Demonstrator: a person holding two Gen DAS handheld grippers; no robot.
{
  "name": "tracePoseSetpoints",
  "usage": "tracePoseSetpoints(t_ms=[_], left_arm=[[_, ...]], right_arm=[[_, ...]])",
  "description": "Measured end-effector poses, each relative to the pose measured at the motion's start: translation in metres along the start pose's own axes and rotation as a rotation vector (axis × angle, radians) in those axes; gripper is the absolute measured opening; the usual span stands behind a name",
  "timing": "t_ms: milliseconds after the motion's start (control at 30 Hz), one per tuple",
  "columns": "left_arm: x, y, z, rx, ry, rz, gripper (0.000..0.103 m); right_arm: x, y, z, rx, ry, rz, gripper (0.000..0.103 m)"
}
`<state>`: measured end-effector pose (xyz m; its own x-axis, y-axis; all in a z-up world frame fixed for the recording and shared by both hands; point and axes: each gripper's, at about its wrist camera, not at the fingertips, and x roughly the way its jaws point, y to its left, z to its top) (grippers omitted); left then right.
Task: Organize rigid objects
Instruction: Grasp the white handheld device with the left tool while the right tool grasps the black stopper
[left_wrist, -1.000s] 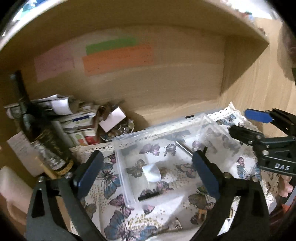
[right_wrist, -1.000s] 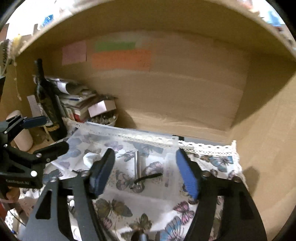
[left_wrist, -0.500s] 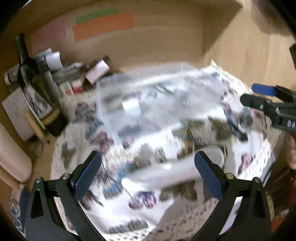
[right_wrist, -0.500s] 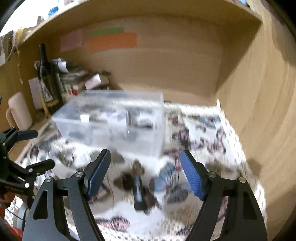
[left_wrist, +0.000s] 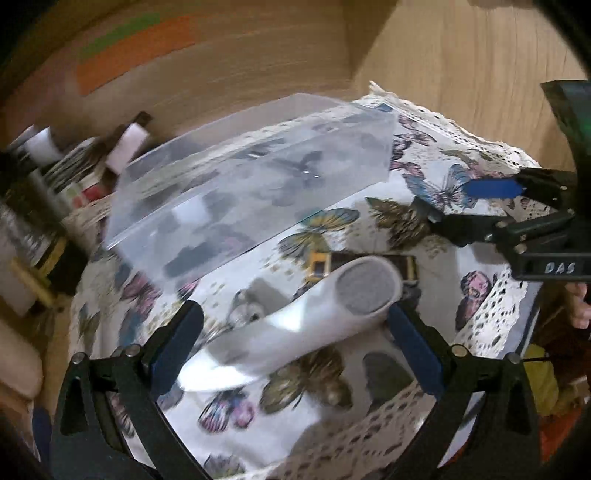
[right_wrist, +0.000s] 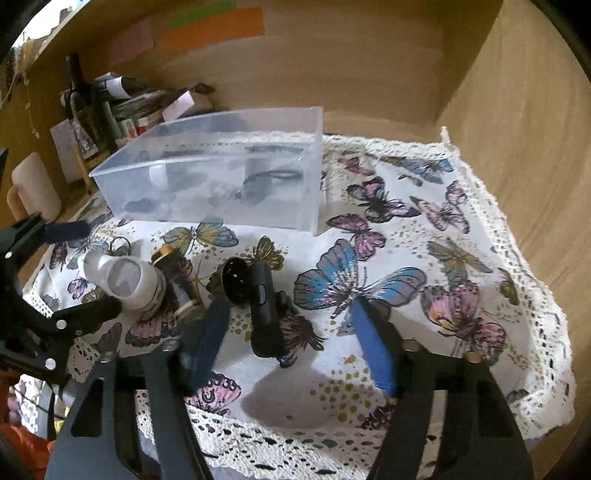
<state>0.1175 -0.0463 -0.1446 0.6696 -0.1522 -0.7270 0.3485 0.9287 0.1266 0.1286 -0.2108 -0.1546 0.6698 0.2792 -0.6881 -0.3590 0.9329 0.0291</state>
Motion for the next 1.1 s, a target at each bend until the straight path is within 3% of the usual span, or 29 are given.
tracePoseSetpoints(t_ms=[67, 133, 400, 433, 567, 767, 1100], left_arm=[[0.006, -0.003, 0.005, 0.006, 0.005, -0.026, 0.093], [0.013, -0.006, 0.010, 0.018, 0.030, -0.064, 0.069], [0.018, -0.015, 0.006, 0.090, 0.014, -0.069, 0.063], [0.018, -0.016, 0.005, 0.098, 0.009, -0.062, 0.059], [0.014, -0.015, 0.006, 0.095, -0.002, -0.032, 0.040], [0.004, 0.007, 0.013, 0.008, -0.041, -0.010, 0.039], [-0.051, 0.052, 0.033, -0.133, -0.195, 0.042, 0.039]], right_arm=[[0.005, 0.001, 0.000, -0.006, 0.021, 0.016, 0.047], [0.011, 0.002, -0.002, -0.009, 0.041, 0.037, 0.041], [0.025, 0.004, 0.005, -0.002, 0.059, 0.047, 0.034], [0.027, 0.004, 0.006, -0.002, 0.059, 0.039, 0.024], [0.024, 0.001, 0.008, 0.014, 0.045, 0.057, 0.022], [0.012, -0.004, 0.012, 0.045, -0.001, 0.048, 0.022], [-0.018, -0.008, 0.038, 0.050, -0.128, 0.037, 0.022]])
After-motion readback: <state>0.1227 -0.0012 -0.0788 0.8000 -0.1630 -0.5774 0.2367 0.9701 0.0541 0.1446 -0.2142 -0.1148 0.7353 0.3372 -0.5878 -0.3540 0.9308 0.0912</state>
